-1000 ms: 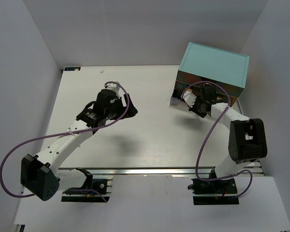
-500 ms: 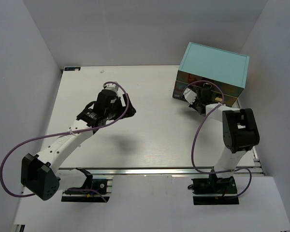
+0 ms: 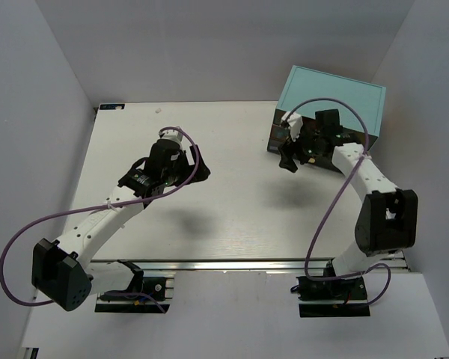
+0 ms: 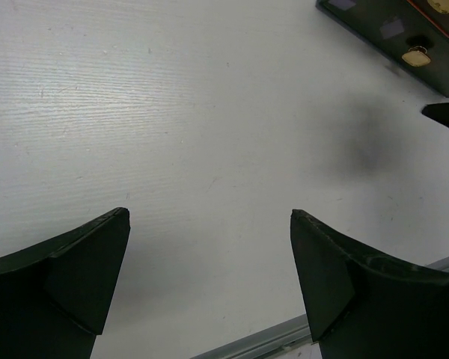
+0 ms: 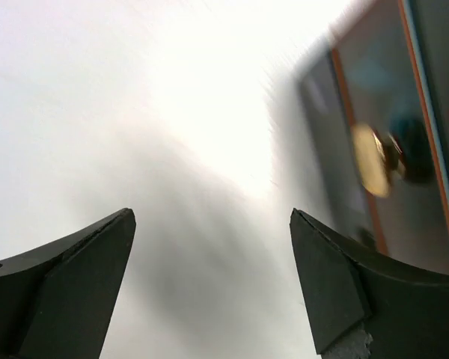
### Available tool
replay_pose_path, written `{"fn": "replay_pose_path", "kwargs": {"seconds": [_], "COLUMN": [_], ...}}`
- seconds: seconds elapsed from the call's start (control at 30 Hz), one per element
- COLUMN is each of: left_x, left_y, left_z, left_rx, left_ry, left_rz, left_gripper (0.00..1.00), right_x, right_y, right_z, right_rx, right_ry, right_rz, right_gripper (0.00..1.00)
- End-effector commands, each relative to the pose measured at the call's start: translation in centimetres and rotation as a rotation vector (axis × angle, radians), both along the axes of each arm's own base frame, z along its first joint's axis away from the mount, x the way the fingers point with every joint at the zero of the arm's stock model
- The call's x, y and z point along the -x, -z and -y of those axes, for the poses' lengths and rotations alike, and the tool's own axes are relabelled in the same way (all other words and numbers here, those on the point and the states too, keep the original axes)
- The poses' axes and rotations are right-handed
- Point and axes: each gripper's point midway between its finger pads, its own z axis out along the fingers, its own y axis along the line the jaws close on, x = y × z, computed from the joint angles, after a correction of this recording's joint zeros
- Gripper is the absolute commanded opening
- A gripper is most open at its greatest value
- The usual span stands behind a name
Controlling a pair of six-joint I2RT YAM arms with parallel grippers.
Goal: Sort the legos into containers by color
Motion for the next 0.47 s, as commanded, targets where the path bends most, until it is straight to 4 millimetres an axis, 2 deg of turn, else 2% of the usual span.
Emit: {"fn": "replay_pose_path", "kwargs": {"seconds": [0.0, 0.03, 0.1, 0.2, 0.33, 0.4, 0.43], "left_x": [-0.2, -0.3, -0.4, -0.4, -0.1, 0.1, 0.2], "left_y": [-1.1, -1.3, -1.5, -1.9, -1.7, -1.6, -2.0], "left_z": [-0.3, -0.2, -0.1, -0.1, -0.1, -0.1, -0.2], "left_rx": [0.005, -0.001, -0.005, -0.002, 0.015, 0.025, 0.031], "left_ry": [-0.002, 0.006, 0.016, 0.021, 0.017, 0.017, 0.016], "left_rz": [0.034, 0.038, 0.041, 0.057, 0.059, 0.06, 0.071], "left_gripper": [0.98, 0.98, 0.98, 0.98, 0.98, 0.98, 0.98], "right_x": [5.7, 5.9, 5.1, 4.6, 4.3, 3.5, 2.5], "right_y": [-6.9, -8.0, -9.9, -11.5, -11.9, -11.4, -11.0], "right_z": [-5.9, -6.4, -6.5, -6.2, -5.6, -4.7, -3.4], "right_rx": [-0.4, -0.471, -0.516, -0.527, -0.514, -0.502, -0.49], "right_ry": [-0.082, -0.021, 0.049, 0.096, 0.088, 0.144, 0.214], "right_rz": [-0.179, -0.232, -0.214, -0.224, -0.198, -0.16, -0.084], "right_gripper": [0.89, 0.89, 0.89, 0.89, 0.89, 0.89, 0.89]}}
